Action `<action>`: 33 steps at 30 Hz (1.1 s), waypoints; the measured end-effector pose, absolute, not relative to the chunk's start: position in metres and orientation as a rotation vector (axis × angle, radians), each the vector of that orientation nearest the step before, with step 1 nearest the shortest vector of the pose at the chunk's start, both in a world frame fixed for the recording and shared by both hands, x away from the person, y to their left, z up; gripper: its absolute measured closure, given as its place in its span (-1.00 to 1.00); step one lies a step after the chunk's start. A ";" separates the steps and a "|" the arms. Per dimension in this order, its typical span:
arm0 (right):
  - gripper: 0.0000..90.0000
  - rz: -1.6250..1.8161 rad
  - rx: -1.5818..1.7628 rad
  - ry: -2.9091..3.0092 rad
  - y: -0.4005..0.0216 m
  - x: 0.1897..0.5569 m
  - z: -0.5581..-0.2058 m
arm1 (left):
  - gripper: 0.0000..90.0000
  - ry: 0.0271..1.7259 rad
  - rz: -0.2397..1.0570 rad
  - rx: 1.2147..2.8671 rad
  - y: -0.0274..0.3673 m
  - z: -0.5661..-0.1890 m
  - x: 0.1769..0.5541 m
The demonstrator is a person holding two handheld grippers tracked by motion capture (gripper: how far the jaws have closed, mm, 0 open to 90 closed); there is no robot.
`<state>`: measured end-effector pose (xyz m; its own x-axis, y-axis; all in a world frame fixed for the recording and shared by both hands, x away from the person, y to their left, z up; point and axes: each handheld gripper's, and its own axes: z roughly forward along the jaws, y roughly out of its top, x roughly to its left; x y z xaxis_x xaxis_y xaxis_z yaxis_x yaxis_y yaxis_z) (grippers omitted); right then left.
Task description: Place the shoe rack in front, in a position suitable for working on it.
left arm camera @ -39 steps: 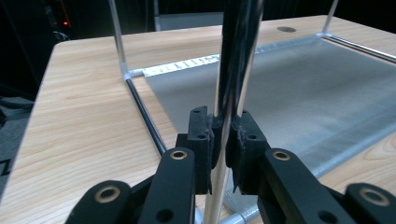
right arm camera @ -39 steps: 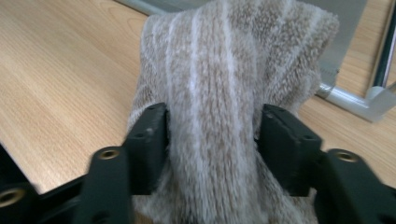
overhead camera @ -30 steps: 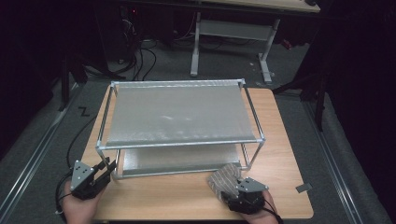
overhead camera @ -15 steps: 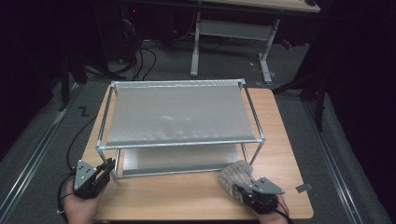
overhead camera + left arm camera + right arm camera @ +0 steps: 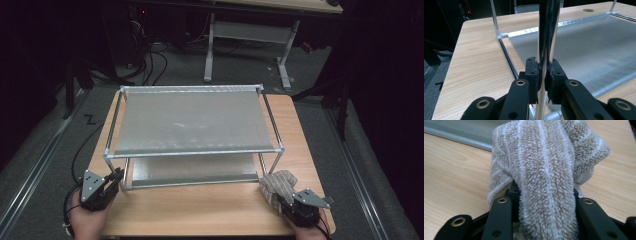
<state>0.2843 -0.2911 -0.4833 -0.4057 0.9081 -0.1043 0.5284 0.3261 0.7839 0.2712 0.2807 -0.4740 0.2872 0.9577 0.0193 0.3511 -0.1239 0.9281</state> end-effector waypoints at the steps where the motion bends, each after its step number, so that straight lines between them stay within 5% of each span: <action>1: 0.40 0.904 1.267 2.066 -0.290 0.289 -0.486 | 0.79 1.209 0.849 1.658 0.280 -0.474 0.272; 10: 0.39 0.948 1.244 2.012 -0.285 0.292 -0.476 | 0.79 1.191 0.849 1.662 0.278 -0.475 0.273; 26: 0.39 1.092 1.096 1.799 -0.277 0.280 -0.403 | 0.79 1.173 0.847 1.666 0.279 -0.476 0.273; 33: 0.38 1.071 1.136 1.846 -0.277 0.284 -0.421 | 0.79 1.172 0.847 1.669 0.279 -0.475 0.273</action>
<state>0.2843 -0.2768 -0.4215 -0.3628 0.9211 -0.1415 0.3344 0.2704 0.9028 0.2730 0.2786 -0.4754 0.3157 0.9482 0.0359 0.3316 -0.1457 0.9321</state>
